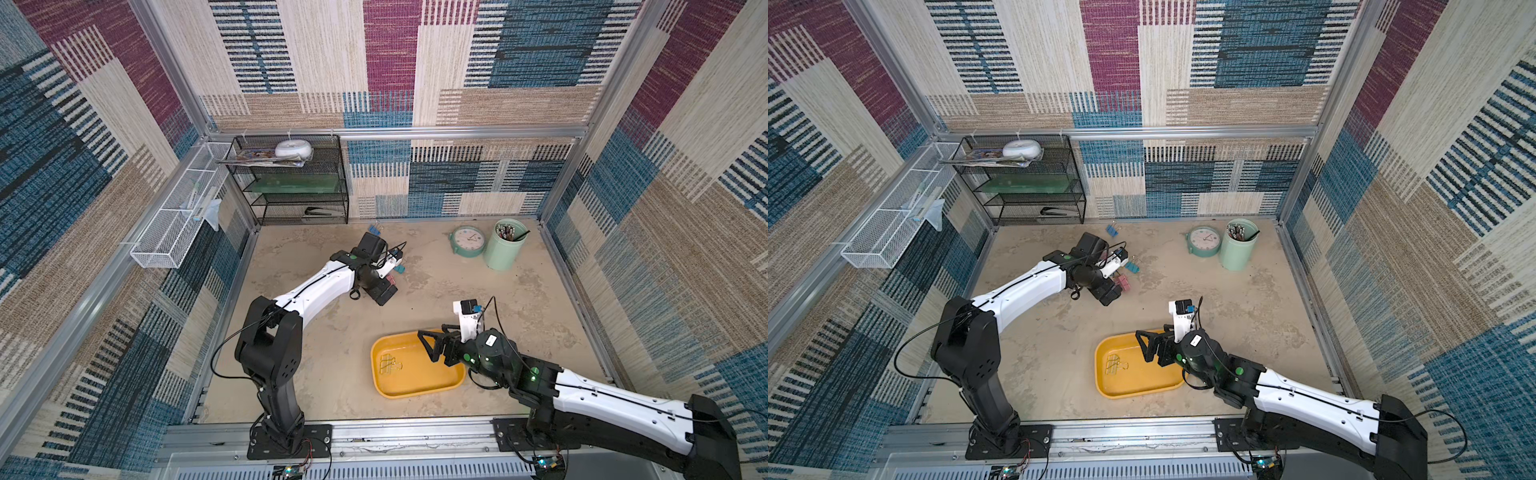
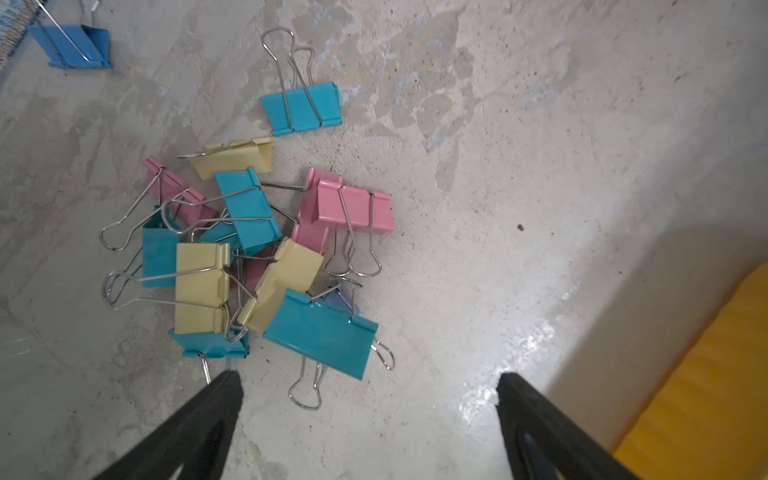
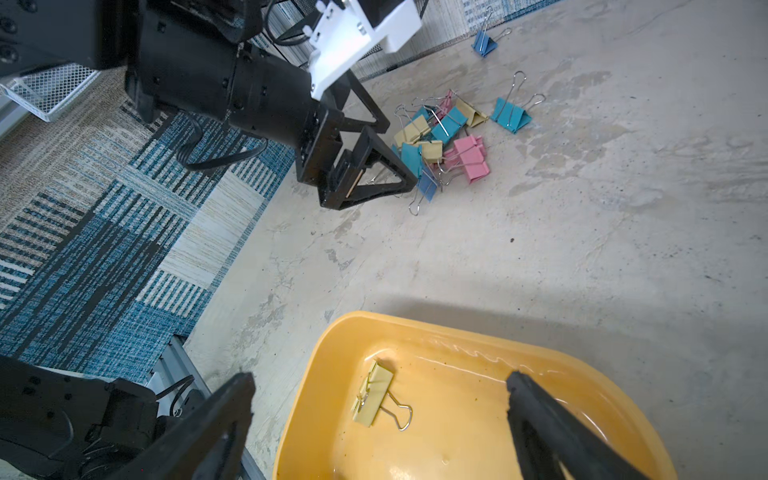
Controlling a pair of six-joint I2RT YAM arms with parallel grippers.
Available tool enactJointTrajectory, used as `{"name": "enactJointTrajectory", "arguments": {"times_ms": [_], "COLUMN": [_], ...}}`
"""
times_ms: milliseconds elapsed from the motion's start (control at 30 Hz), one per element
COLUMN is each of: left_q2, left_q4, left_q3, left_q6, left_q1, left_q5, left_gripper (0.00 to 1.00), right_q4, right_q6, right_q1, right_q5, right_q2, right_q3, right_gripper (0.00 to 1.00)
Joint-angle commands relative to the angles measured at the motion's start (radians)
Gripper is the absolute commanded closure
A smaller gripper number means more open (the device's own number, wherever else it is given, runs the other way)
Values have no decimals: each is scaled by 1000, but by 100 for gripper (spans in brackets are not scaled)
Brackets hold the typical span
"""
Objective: Put the binder clips in the storage box
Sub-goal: Pick up the binder clip at the center of the board.
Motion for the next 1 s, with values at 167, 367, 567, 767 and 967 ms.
{"name": "enactJointTrajectory", "arguments": {"times_ms": [167,367,567,767,967], "left_q2": [140,189,211,166,31], "left_q4": [-129,-128,-128,-92,-6], "left_q3": [127,142,159,140,44], "left_q6": [117,111,87,18,-109], "left_q1": [28,39,40,37,7], "left_q5": [58,27,-15,-9,49], "left_gripper": [2,15,31,40,46], "right_q4": [-11,2,6,21,52], "right_q6": [-16,1,7,15,52], "right_q1": [-2,-2,-2,-5,-59], "right_q5": [44,51,56,64,85], "right_q2": [16,31,45,40,13], "right_q3": [43,37,40,23,-28], "right_gripper": [2,1,1,1,0]}}
